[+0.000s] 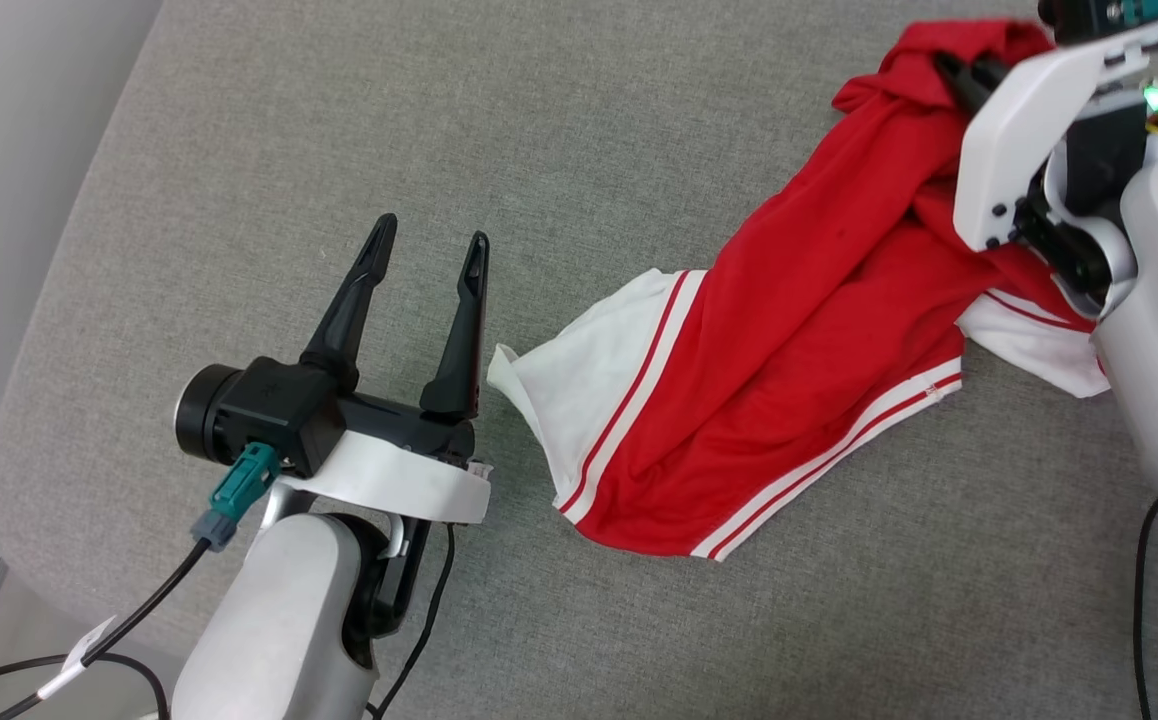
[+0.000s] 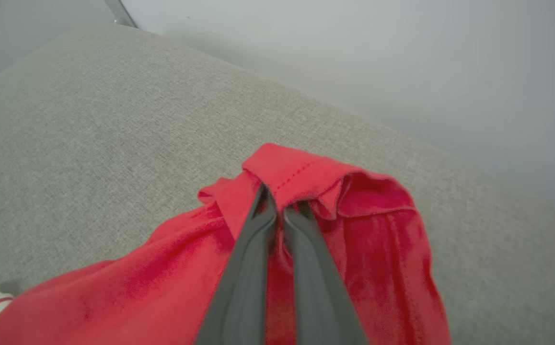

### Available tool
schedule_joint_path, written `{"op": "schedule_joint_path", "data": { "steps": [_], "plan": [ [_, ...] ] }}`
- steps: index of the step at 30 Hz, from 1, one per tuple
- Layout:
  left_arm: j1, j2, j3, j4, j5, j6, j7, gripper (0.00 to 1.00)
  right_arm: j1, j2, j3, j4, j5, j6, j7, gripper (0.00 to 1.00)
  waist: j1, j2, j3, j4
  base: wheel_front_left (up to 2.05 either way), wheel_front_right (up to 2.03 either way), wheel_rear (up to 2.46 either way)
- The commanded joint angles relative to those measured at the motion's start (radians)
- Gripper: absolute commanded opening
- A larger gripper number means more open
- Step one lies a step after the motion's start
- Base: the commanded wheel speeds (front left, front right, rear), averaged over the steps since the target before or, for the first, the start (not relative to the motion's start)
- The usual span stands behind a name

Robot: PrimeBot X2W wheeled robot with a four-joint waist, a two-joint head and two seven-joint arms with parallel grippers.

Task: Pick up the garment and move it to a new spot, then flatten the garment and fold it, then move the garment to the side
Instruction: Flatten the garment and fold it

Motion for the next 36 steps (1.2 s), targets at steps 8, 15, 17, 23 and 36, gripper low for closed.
{"op": "schedule_joint_path", "data": {
  "steps": [8, 15, 17, 23, 36],
  "plan": [
    [0.028, -0.022, 0.053, 0.04, 0.047, -0.039, -0.002, 1.0, 0.028, -0.01, 0.09, 0.068, 0.096, -0.001, -0.117, 1.0, -0.0003, 0.0, -0.07, -0.034, 0.0, 0.0, 0.0],
    [0.095, -0.008, 0.088, 0.061, 0.068, -0.036, -0.002, 1.0, 0.111, -0.042, 0.149, -0.027, 0.175, -0.001, -0.241, 1.0, -0.0003, 0.0, -0.186, -0.098, 0.0, 0.0, 0.0],
    [0.116, -0.001, 0.097, 0.063, 0.071, -0.031, -0.003, 1.0, 0.152, -0.058, 0.137, -0.061, 0.198, -0.001, -0.265, 1.0, -0.0003, 0.0, -0.212, -0.116, 0.0, 0.0, 0.0],
    [0.167, 0.018, 0.116, 0.06, 0.065, -0.016, -0.002, 1.0, 0.304, -0.11, 0.063, -0.14, 0.22, -0.001, -0.23, 1.0, -0.0003, 0.0, -0.27, -0.167, 0.0, 0.0, 0.0],
    [0.172, 0.026, 0.104, 0.025, 0.054, -0.011, 0.021, 1.0, 0.473, -0.136, -0.087, -0.272, 0.175, -0.001, 0.163, 1.0, -0.0003, 0.0, -0.259, -0.182, 0.0, 0.0, 0.0]
  ]
}}
